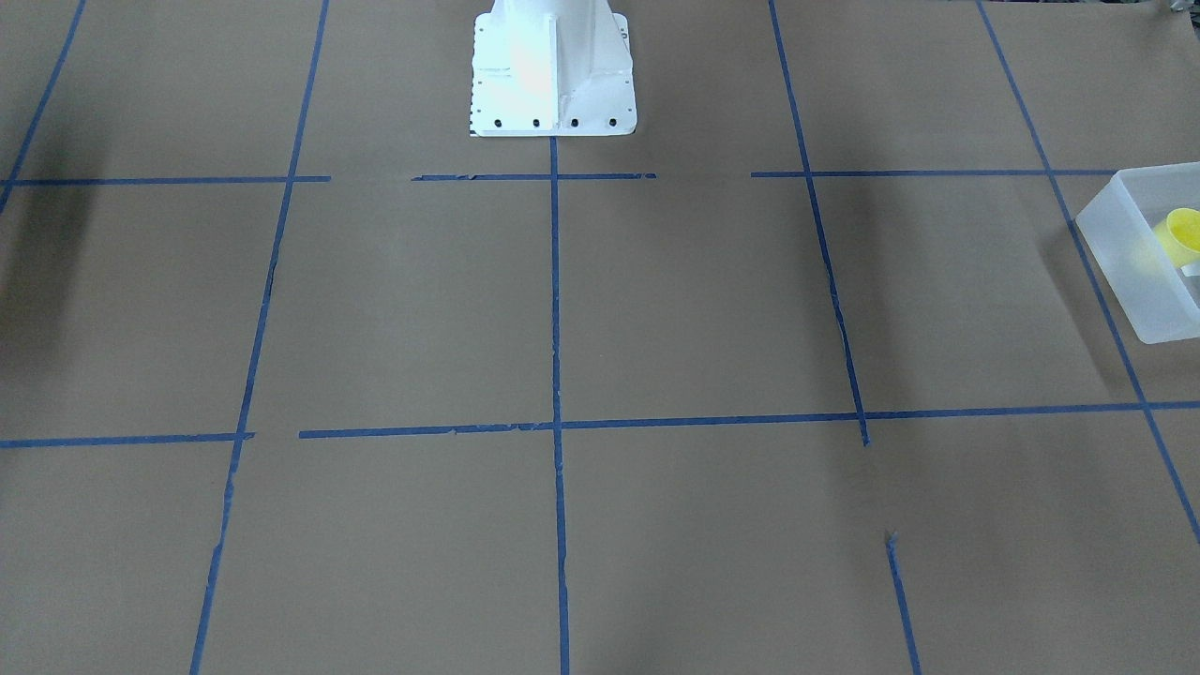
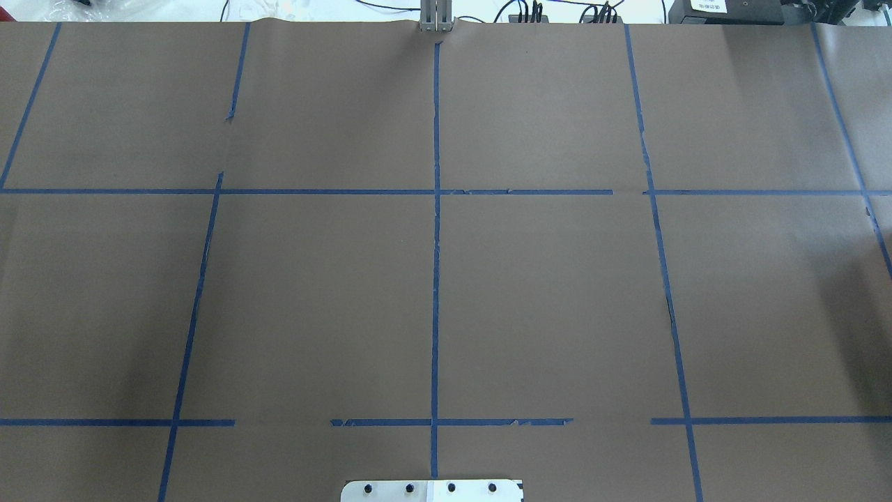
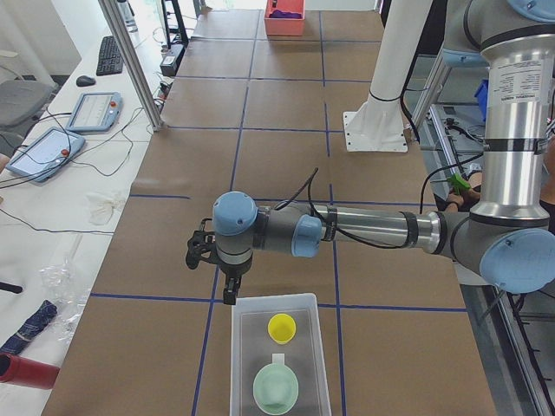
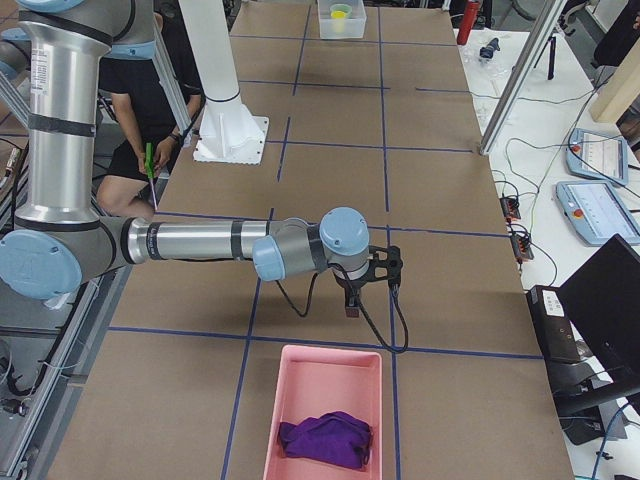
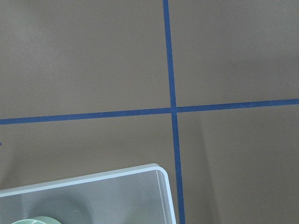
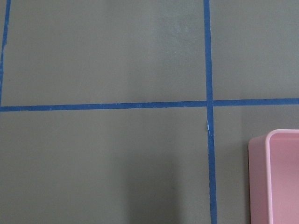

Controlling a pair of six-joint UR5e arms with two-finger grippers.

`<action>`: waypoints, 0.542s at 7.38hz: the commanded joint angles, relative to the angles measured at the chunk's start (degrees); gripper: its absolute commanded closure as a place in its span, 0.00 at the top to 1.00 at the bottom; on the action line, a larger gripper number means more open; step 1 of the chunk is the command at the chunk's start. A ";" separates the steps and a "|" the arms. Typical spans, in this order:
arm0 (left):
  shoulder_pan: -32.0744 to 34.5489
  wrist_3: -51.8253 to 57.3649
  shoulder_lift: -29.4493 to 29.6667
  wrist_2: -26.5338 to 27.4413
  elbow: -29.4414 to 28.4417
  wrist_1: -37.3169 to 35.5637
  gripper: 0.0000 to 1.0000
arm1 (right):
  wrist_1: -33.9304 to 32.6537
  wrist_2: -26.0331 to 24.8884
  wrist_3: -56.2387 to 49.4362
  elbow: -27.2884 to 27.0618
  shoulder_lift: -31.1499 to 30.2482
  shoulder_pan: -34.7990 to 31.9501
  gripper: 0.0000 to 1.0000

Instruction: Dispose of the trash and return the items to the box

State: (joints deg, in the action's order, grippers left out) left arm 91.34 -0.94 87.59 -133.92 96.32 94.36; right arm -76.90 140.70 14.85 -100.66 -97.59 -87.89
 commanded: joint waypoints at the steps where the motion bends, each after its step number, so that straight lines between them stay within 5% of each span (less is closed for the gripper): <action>1: 0.07 0.15 0.04 0.07 0.10 -0.58 1.00 | 0.00 -0.16 0.00 0.02 -0.06 0.00 1.00; 4: 0.07 0.15 0.04 0.07 0.01 -0.49 1.00 | -0.09 -0.16 0.00 0.37 -0.14 -0.09 1.00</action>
State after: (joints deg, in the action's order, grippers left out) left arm 91.40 -0.80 87.63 -133.86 96.34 93.84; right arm -76.92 140.60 14.85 -100.40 -97.71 -87.94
